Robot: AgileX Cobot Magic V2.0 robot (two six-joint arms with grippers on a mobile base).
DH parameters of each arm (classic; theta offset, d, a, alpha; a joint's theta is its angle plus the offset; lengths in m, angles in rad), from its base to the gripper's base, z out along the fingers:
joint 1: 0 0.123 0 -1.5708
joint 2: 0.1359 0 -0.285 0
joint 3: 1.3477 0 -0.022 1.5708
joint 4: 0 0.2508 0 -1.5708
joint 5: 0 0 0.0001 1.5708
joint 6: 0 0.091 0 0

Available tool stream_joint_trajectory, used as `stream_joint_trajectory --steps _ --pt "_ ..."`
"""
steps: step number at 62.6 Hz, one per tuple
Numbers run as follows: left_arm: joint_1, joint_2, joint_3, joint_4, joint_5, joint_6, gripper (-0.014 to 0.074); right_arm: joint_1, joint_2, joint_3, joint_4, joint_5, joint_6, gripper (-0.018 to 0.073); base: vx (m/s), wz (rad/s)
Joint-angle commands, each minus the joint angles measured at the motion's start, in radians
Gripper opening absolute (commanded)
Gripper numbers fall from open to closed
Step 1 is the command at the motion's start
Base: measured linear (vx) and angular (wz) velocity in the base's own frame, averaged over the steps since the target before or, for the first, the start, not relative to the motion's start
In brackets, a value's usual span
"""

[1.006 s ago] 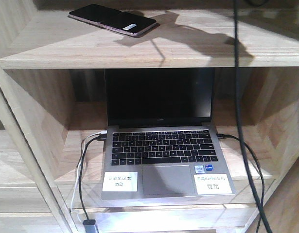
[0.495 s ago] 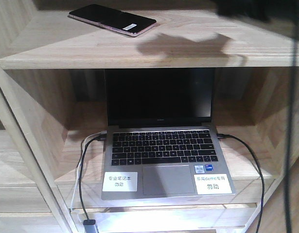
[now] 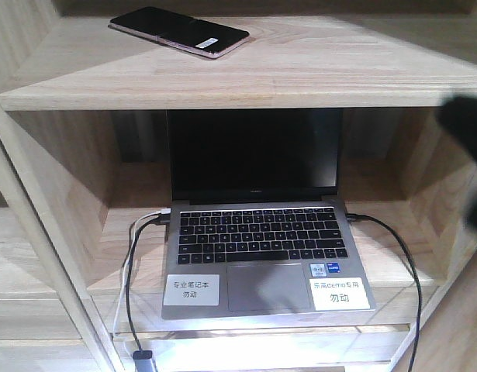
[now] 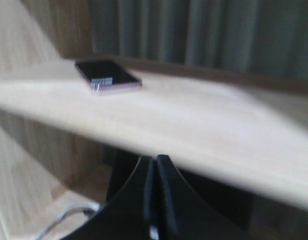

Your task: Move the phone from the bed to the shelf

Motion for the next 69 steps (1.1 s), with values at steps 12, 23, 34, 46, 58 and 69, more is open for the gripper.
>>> stream_joint_trajectory --steps 12,23,34,46,58,69 --pt "-0.004 -0.013 -0.021 -0.009 -0.072 -0.006 0.0001 -0.004 -0.263 0.208 0.026 -0.059 -0.011 -0.0006 0.0 0.0" --pt "-0.004 -0.013 -0.021 -0.009 -0.072 -0.006 0.0001 -0.004 -0.371 0.292 0.026 -0.06 -0.011 -0.0006 0.0 0.0" --pt "-0.004 -0.013 -0.021 -0.009 -0.072 -0.006 0.0001 -0.004 -0.386 0.309 0.026 -0.06 -0.011 -0.0006 0.0 0.0" --pt "-0.004 -0.013 -0.021 -0.009 -0.072 -0.006 0.0001 -0.004 -0.386 0.309 0.029 -0.056 -0.003 -0.0006 0.0 0.0" --pt "-0.004 -0.013 -0.021 -0.009 -0.072 -0.006 0.0001 -0.004 -0.386 0.309 0.029 -0.056 -0.003 -0.0006 0.0 0.0" --pt "-0.004 -0.013 -0.021 -0.009 -0.072 -0.006 0.0001 -0.004 -0.386 0.309 0.027 -0.057 -0.003 -0.0006 0.0 0.0"
